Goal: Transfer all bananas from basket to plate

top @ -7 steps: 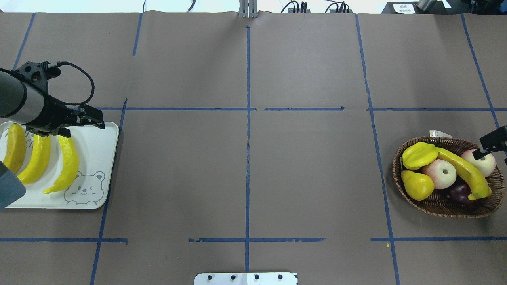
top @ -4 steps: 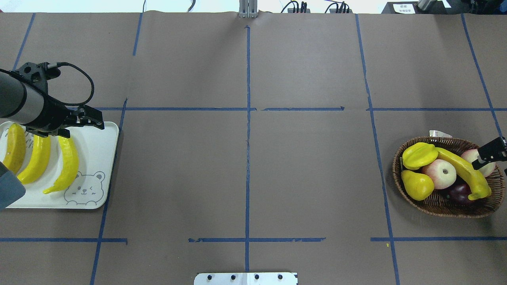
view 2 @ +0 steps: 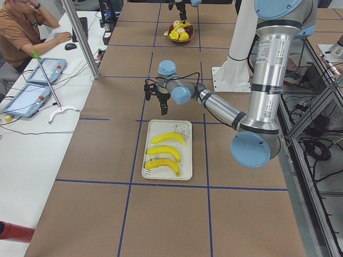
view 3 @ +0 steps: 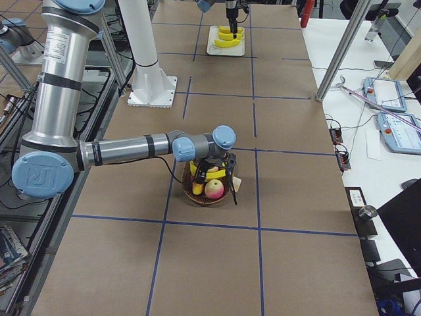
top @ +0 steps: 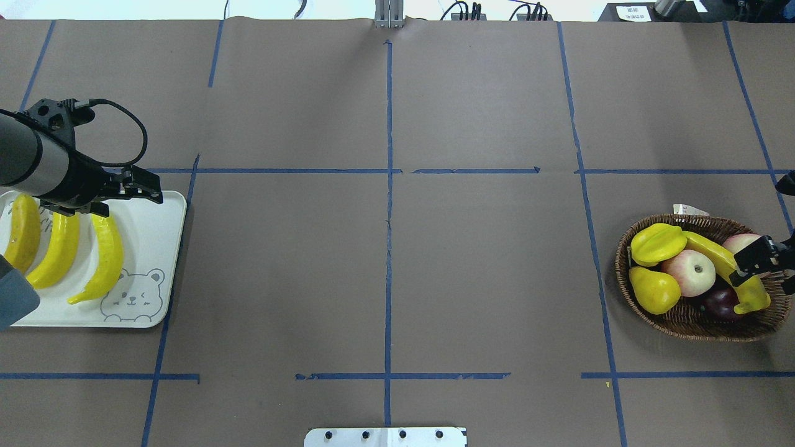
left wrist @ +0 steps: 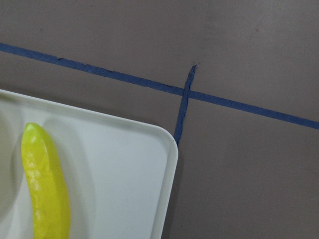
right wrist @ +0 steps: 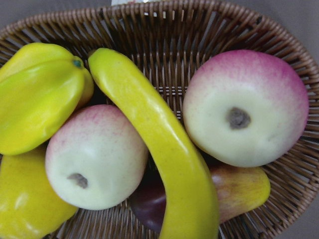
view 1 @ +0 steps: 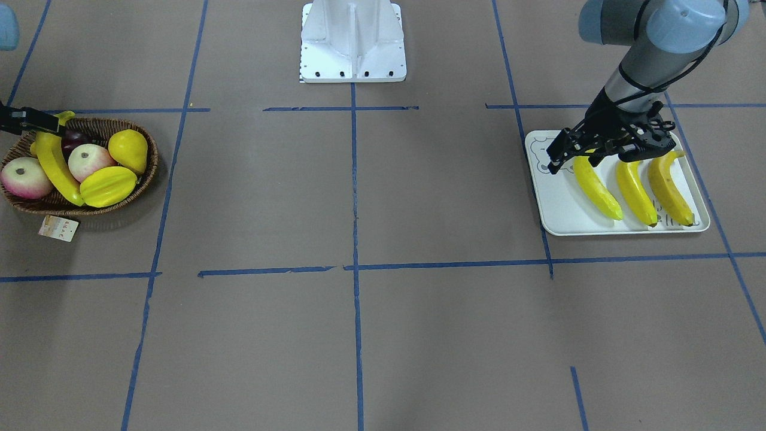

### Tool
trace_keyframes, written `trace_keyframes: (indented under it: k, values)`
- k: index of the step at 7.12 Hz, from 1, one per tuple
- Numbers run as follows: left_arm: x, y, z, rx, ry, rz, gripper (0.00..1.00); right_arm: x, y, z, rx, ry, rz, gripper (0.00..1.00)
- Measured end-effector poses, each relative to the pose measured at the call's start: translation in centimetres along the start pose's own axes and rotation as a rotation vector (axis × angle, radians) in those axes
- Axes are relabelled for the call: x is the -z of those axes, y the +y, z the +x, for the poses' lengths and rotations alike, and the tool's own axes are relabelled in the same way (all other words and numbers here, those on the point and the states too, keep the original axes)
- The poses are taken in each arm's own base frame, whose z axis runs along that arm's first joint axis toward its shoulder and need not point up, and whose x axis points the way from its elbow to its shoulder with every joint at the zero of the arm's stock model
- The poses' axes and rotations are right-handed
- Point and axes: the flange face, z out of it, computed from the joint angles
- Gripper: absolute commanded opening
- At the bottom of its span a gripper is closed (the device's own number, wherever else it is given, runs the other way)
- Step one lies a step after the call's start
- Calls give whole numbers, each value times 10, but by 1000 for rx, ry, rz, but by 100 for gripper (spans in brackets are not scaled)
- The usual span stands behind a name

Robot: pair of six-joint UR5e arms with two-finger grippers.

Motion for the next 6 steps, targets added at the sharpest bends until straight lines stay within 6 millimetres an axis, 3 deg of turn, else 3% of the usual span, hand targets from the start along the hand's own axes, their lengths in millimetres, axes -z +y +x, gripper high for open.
trace_keyframes:
  k: [3, 4, 5, 6]
  values:
    - [-1, 0, -3, 2, -5, 0, 100, -13, -4, 13, -28, 14, -23, 96]
    - [-2, 1, -3, 2, -6, 0, 100, -16, -4, 13, -27, 19, -30, 66]
    - [-3, 1, -3, 1, -8, -1, 100, -19, -4, 13, -30, 21, -34, 24]
    - [-4, 1, -4, 1, -9, -2, 100, -19, -4, 12, -38, 22, -35, 8]
